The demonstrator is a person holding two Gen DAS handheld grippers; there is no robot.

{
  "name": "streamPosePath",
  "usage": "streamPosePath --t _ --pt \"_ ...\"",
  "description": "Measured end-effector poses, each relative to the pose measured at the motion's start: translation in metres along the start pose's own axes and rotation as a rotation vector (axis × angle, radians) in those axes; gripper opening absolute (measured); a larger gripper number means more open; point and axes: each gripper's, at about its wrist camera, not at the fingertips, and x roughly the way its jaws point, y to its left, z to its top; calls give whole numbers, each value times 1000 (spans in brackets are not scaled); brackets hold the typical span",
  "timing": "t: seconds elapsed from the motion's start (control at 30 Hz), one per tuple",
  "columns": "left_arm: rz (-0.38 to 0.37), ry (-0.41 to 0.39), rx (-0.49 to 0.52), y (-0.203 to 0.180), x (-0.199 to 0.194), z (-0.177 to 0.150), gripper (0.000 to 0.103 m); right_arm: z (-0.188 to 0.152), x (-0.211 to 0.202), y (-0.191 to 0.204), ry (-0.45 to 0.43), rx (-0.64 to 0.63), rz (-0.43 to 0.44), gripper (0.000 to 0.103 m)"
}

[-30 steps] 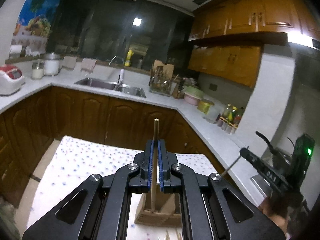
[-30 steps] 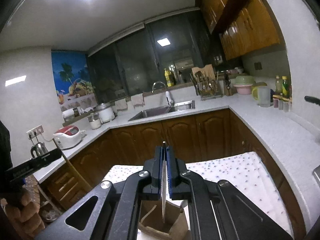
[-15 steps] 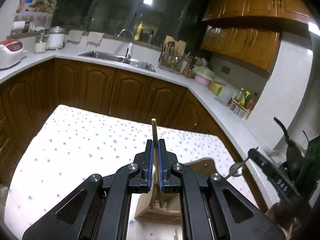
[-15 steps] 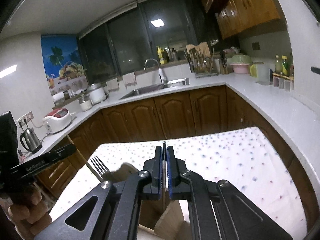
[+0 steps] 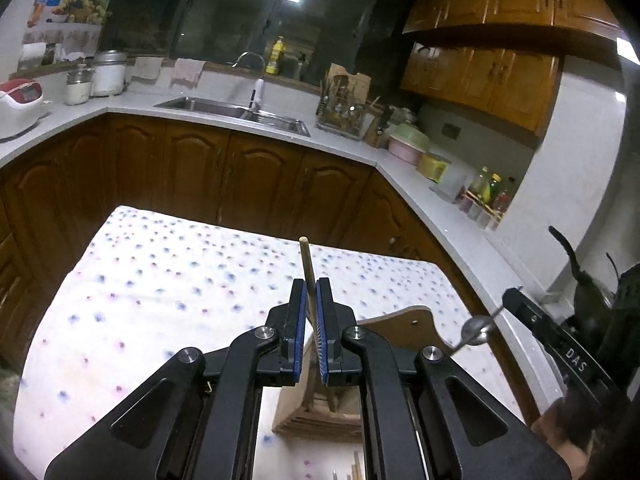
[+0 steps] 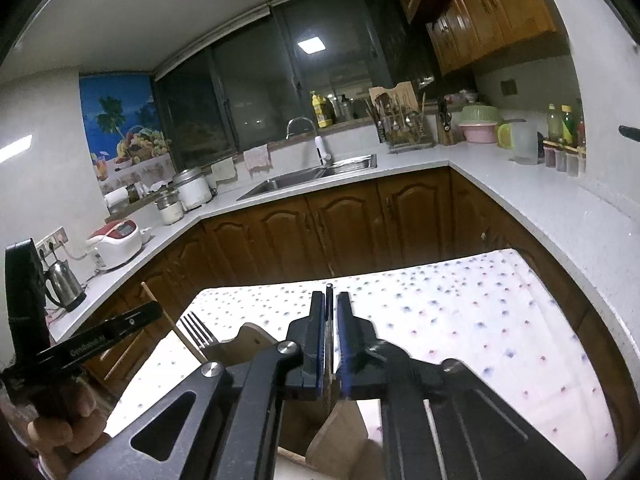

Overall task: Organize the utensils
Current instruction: 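Open the left tool over the holder while the right tool releases its chopstick, then move both open tools back down to the remaining chopsticks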

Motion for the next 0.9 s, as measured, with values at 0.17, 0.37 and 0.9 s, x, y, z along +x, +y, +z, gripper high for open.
streamPosePath --t 0.17,0.37,0.9 --pt "10 -22 14 -4 -19 -1 33 1 -15 -2 -30 24 34 52" --pt "4 -11 -29 3 -42 -13 52 2 -48 -4 -89 44 59 79" --pt "35 118 -57 0 -91 -115 70 -76 -128 -34 -48 142 15 101"
